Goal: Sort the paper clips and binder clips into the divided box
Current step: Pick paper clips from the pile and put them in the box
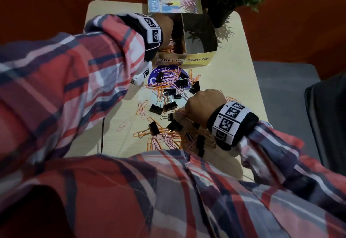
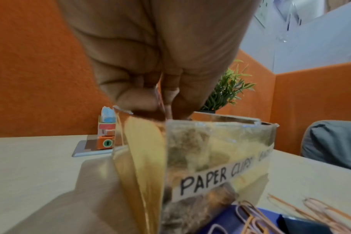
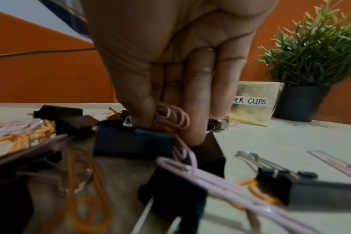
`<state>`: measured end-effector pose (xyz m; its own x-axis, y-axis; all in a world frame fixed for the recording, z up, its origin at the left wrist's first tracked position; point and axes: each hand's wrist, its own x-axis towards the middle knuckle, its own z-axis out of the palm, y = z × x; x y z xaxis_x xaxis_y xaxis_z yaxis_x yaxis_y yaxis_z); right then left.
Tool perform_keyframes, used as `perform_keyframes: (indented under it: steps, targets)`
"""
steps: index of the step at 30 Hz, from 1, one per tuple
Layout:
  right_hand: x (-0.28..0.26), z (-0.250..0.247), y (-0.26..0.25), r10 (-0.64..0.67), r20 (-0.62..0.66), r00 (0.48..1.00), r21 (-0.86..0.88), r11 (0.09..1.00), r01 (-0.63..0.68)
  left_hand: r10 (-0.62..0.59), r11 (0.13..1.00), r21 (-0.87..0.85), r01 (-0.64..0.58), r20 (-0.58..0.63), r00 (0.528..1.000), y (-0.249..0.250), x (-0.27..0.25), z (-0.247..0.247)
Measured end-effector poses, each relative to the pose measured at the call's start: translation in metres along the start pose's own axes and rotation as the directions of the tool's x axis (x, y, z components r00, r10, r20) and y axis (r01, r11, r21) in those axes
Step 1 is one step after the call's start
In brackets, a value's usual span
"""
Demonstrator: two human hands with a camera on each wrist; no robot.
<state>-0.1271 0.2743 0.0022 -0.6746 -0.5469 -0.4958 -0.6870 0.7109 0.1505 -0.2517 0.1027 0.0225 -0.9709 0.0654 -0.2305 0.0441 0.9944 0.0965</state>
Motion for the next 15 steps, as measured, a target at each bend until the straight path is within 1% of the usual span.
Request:
perform_keyframes:
  steps: [2, 5, 7, 8, 9, 11, 13, 15]
  targets:
    - [0.003, 0.001, 0.003, 0.016, 0.0, 1.0, 0.039, 0.999, -0.016, 0.007, 0.999, -0.047, -0.011, -0.073, 0.997, -0.005, -0.006, 0.002]
    - [0.005, 0.001, 0.006, 0.023, 0.0, 1.0, 0.085, 0.996, -0.023, -0.018, 0.976, -0.215, -0.03, -0.22, 0.975, -0.021, -0.031, -0.002]
    - [0.005, 0.001, 0.01, 0.043, -0.009, 0.999, 0.138, 0.99, -0.041, -0.044, 0.957, -0.29, -0.027, -0.235, 0.971, -0.034, -0.057, -0.004]
    - [0.005, 0.001, 0.012, 0.056, -0.015, 0.998, 0.179, 0.982, -0.052, -0.051, 0.955, -0.295, -0.012, -0.204, 0.978, -0.04, -0.071, -0.002]
    - [0.006, 0.001, 0.015, 0.07, -0.022, 0.997, 0.227, 0.972, -0.063, -0.057, 0.958, -0.287, 0.013, -0.143, 0.988, -0.045, -0.085, 0.003]
    - [0.007, 0.001, 0.02, 0.095, -0.044, 0.995, 0.318, 0.945, -0.076, -0.069, 0.97, -0.231, 0.078, 0.046, 0.997, -0.053, -0.117, 0.019]
    - [0.009, 0.0, 0.024, 0.1, -0.064, 0.993, 0.358, 0.931, -0.071, -0.104, 0.983, -0.122, 0.133, 0.221, 0.97, -0.06, -0.147, 0.041]
    - [0.009, -0.006, 0.028, 0.111, -0.072, 0.991, 0.416, 0.907, -0.071, -0.117, 0.991, -0.032, 0.133, 0.312, 0.943, -0.063, -0.176, 0.064]
